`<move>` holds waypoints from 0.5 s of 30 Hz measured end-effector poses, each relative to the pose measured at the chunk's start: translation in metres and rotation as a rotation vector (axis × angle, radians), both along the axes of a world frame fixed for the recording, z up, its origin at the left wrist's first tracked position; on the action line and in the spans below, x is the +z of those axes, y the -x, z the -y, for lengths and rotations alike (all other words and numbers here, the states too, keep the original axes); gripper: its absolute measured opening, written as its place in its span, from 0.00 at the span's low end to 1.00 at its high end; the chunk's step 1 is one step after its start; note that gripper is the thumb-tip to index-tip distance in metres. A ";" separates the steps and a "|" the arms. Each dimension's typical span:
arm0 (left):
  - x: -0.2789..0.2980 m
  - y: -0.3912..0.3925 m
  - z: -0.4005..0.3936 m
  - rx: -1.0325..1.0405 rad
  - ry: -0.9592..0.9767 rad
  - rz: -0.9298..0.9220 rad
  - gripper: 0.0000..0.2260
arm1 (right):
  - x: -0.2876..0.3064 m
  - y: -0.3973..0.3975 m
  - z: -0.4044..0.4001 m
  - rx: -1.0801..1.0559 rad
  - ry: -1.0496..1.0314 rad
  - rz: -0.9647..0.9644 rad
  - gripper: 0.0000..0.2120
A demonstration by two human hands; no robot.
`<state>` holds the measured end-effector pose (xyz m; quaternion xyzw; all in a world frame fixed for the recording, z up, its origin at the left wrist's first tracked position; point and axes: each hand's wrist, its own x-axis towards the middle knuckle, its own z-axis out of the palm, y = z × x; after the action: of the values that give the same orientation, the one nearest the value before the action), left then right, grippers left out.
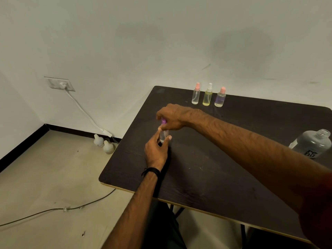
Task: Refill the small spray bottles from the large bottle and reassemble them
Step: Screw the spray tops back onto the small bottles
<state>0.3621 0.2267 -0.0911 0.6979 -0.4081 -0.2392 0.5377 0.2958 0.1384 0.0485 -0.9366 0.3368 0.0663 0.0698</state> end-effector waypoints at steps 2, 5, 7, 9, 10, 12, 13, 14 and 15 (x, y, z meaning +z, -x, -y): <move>0.001 0.000 0.000 0.014 -0.011 -0.012 0.15 | -0.001 0.002 0.000 0.027 -0.038 -0.002 0.20; 0.000 0.001 -0.001 0.003 -0.005 -0.009 0.17 | -0.004 0.003 0.001 0.018 0.001 0.020 0.13; 0.001 0.001 -0.002 0.000 0.008 -0.008 0.15 | -0.007 0.002 0.000 0.000 0.020 0.054 0.11; 0.004 0.002 -0.003 0.003 0.021 -0.013 0.14 | -0.011 0.003 0.000 -0.026 0.021 0.097 0.10; 0.004 0.002 -0.003 0.005 0.024 -0.015 0.15 | -0.014 0.004 0.000 -0.044 0.013 0.123 0.09; 0.004 0.002 -0.003 0.010 0.027 -0.024 0.17 | -0.019 0.007 0.000 -0.085 0.002 0.193 0.07; 0.005 0.002 -0.004 0.008 0.028 -0.024 0.18 | -0.022 0.008 0.000 -0.109 -0.006 0.230 0.06; 0.005 0.001 -0.003 0.006 0.029 -0.029 0.18 | -0.026 0.009 -0.001 -0.131 -0.016 0.266 0.06; 0.005 0.000 -0.003 0.003 0.019 -0.034 0.18 | -0.030 0.011 -0.003 -0.146 -0.023 0.305 0.05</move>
<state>0.3616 0.2299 -0.0862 0.6894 -0.4001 -0.2461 0.5515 0.2851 0.1417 0.0189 -0.9080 0.3887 -0.0780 0.1353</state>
